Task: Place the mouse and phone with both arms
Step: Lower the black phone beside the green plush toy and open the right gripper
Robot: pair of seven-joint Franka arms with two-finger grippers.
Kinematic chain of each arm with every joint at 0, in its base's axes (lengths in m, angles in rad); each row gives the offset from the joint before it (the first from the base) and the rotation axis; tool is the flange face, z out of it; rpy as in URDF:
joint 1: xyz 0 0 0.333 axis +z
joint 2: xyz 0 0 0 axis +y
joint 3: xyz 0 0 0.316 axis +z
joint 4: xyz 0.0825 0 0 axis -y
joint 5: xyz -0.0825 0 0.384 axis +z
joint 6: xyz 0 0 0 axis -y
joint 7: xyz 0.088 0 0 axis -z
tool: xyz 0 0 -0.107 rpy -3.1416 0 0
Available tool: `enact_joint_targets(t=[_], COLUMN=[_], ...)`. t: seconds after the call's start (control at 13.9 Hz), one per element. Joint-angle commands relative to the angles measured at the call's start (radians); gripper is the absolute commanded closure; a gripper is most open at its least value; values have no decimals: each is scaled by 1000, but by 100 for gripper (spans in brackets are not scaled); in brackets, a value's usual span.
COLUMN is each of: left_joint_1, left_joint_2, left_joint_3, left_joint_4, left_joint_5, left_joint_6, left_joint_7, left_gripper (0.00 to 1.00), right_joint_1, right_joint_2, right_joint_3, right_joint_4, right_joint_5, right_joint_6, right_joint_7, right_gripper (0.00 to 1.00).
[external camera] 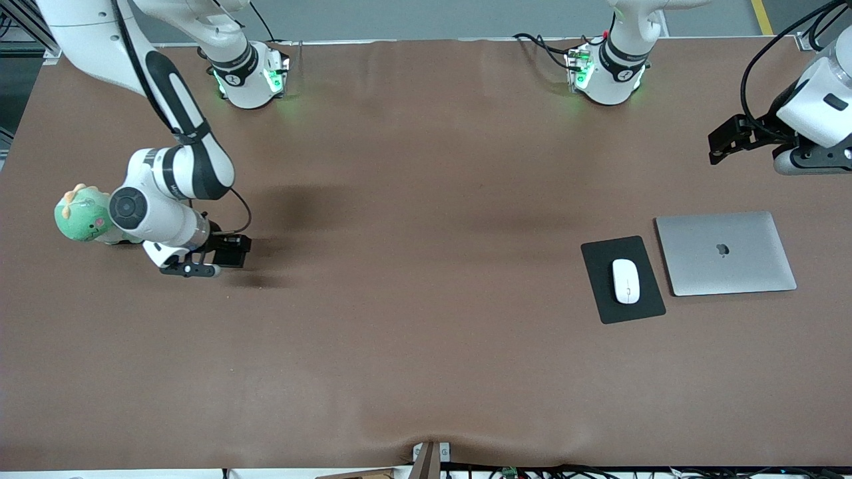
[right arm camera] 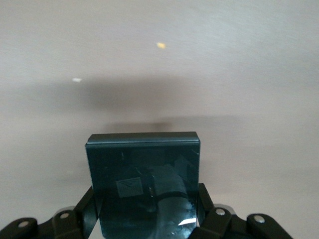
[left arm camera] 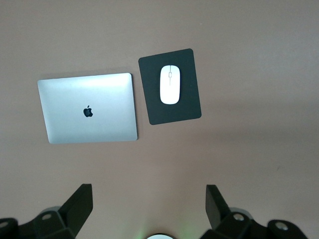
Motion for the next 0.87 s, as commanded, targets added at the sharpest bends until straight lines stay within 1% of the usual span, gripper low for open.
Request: enact_joint_targets(t=[0.0,0.14,0.29,0.43,0.51,0.79], left_joint_1=[5,5,3,3,3,5], left_joint_2=[13,13,13,13,13,13], left_joint_3=[0,0,0,0,0,0], left_joint_4=[31,31,31,31,31,31], left_joint_5=[-8,-8,-8,-8,-6,-6], left_joint_6=[-25,-24,-25,-24,-25,-25], left_joint_7=[9,9,9,9,10,12], left_gripper=[0,0,0,0,0,0], right_joint_1=[-102,-177,-204,-245,-251,-264], right_joint_2=[-48,-49,-49,-42,-40,-35], right_joint_3=[20,22,20,20,20,19], right_joint_4=[-70,-92,-109,-125,-136,-149], right_joint_5=[-14,-14,-16,-14,-16,-16], right_joint_6=[13,11,16,57,78,89], right_joint_7=[-115,-207,-238,-268,-278,-278], right_gripper=[100,100,100,100,100,100])
